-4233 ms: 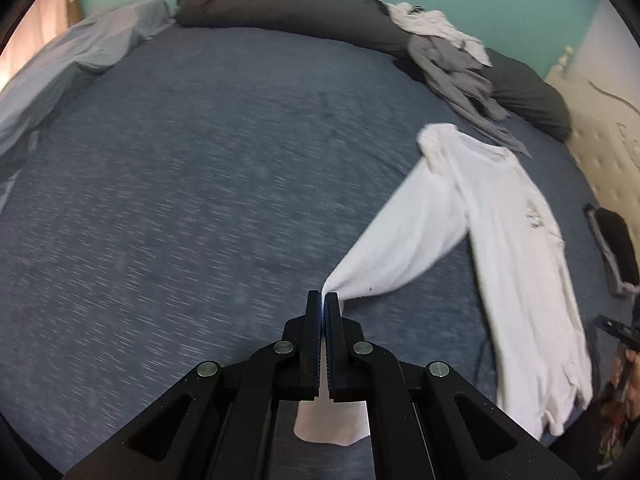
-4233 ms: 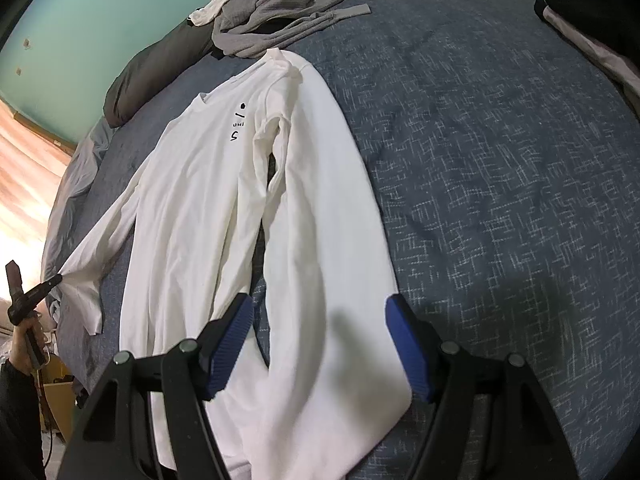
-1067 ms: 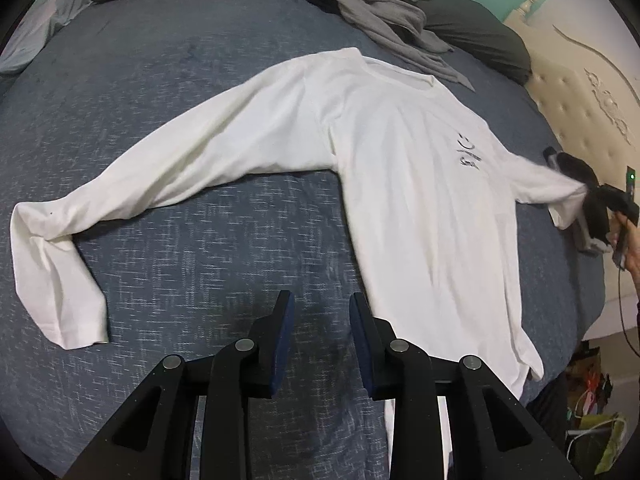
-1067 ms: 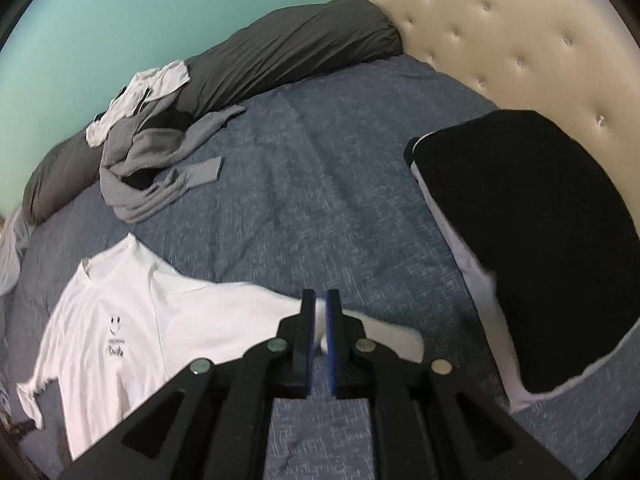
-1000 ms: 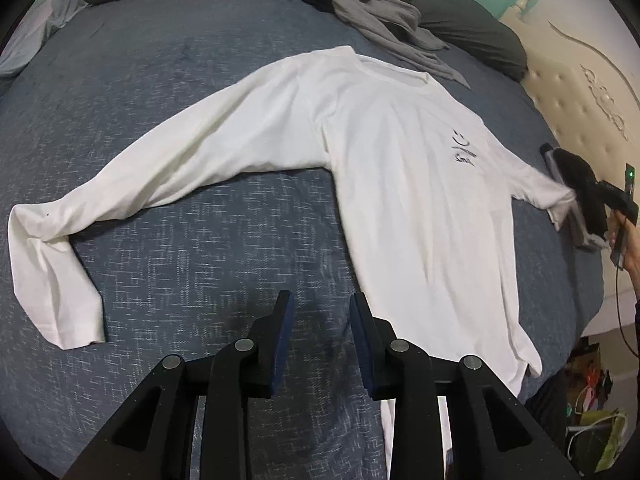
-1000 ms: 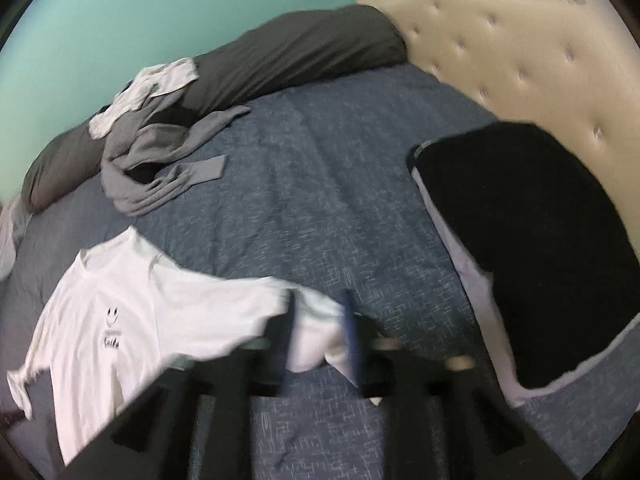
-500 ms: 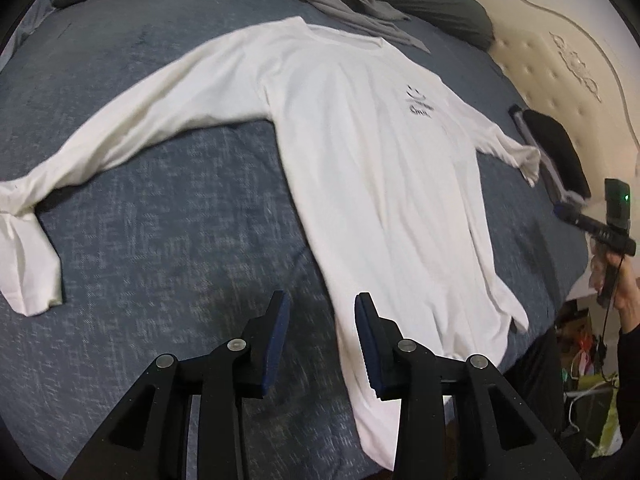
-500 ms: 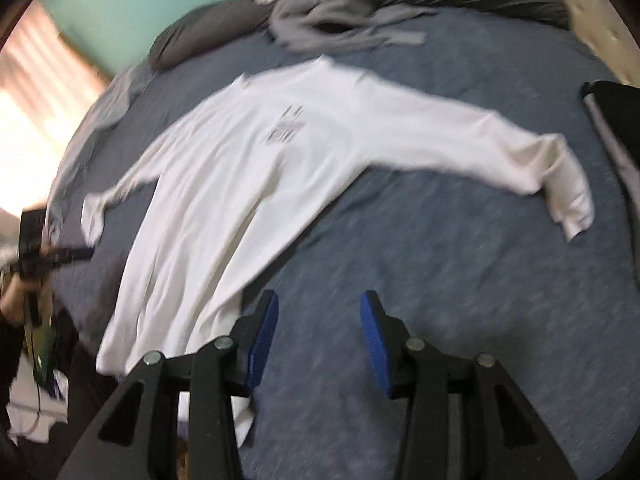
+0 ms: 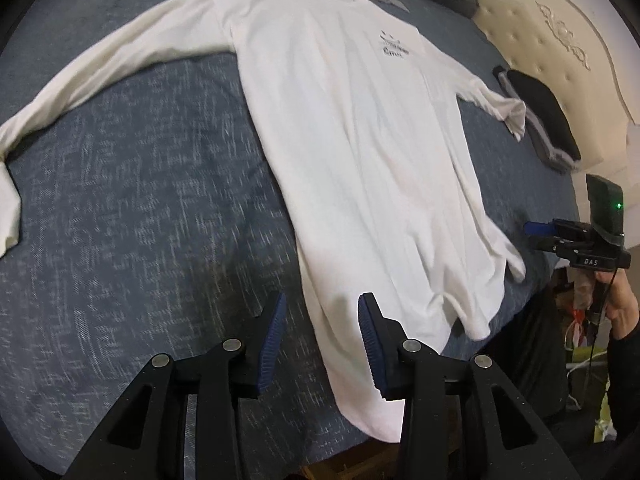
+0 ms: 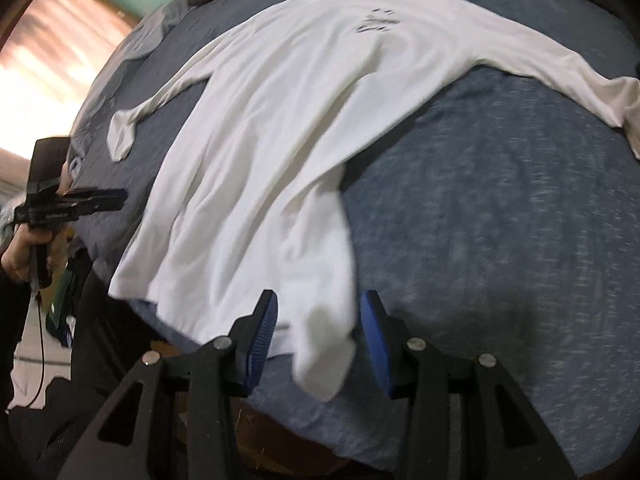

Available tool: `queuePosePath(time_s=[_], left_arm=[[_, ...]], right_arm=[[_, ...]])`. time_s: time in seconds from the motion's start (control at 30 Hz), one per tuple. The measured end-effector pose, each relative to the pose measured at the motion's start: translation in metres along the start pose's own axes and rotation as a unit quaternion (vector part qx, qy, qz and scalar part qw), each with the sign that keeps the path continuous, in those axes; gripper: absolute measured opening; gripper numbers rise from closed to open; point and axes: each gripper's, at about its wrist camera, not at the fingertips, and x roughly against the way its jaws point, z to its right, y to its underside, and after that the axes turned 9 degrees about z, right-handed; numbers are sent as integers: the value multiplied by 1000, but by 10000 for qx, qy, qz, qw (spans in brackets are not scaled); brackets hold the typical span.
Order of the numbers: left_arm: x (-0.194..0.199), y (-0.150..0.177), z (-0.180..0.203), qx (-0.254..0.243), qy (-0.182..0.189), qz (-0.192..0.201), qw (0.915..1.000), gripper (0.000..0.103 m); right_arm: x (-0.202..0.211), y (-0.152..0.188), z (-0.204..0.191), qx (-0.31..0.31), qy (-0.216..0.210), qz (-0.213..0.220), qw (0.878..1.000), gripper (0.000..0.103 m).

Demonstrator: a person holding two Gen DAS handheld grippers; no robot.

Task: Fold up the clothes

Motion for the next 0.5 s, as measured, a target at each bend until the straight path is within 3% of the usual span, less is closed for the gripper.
queuePosePath(time_s=[0.27,0.5], left_arm=[[-7,18,9,-11,146,-214,9997,45],[-17,31,10,-5,123,-391,9992,49]], right_arm=[[-13,13,-20,341,-23,-137,9993,52],[-24,15,-13,364,162,-215,9990,52]])
